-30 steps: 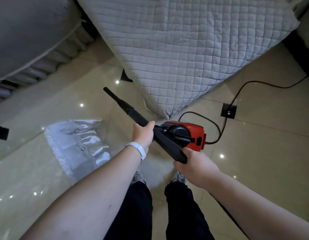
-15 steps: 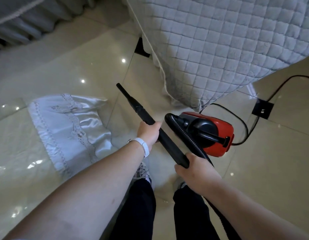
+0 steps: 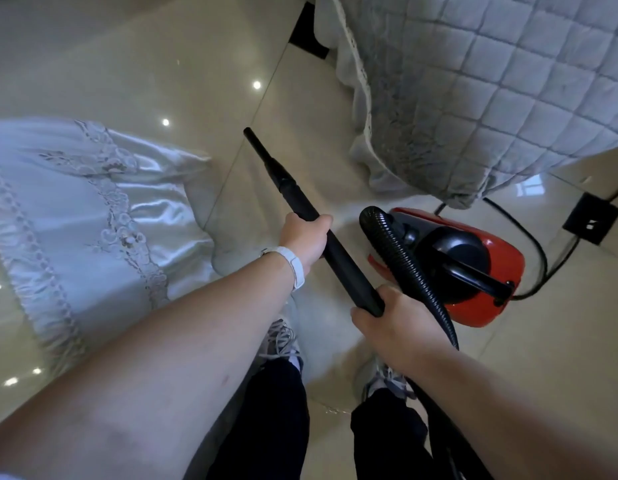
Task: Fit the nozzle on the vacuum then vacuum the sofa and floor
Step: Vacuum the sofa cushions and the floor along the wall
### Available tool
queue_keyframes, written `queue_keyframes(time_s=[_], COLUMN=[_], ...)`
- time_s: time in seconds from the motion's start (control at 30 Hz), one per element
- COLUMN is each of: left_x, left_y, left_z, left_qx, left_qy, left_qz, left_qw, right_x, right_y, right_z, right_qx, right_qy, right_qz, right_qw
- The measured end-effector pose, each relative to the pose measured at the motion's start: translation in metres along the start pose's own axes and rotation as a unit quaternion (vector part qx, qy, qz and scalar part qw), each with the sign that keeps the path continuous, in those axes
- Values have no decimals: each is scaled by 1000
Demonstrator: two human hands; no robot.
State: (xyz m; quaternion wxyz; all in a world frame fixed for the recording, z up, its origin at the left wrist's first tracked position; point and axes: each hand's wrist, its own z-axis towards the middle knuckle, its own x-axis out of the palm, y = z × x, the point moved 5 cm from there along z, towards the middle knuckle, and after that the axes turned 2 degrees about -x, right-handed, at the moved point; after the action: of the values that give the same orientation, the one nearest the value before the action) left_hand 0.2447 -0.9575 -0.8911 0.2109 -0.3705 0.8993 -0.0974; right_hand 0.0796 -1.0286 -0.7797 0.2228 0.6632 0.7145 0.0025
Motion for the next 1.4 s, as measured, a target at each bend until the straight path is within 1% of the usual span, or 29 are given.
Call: queue_keyframes(time_s=[0.2,0.4,0.5,0.87,1.1,1.23,1.4], left_x=[11,28,27,18,5,-16,-43], left_y=[10,24,28,23,4,-12,-43], left_z=[18,34,43,50,45,40,22], left_qx=[-14,-8,-15,-17,-12,-10,0], left_qy=[-23,-23,-27,-6,-12,-38,-70], left_qz=[-14,-35,-32,-33,-43,-59,-75], left_qw=[1000,999,999,999,999,997,995], right_x=[5,10,14,21,17,9,-17], right_y=[-6,-15,-14,-2,17,41,76], right_z=[19,31,39,46,42,39,29], right_qx=[6,18,11,37,31,10,-26], right_qy=[-1,-14,-12,-2,11,32,59], right_qz=[-11,-19,-25,-22,-13,-11,-20], right_qw=[1000,1000,1000,999,999,999,998])
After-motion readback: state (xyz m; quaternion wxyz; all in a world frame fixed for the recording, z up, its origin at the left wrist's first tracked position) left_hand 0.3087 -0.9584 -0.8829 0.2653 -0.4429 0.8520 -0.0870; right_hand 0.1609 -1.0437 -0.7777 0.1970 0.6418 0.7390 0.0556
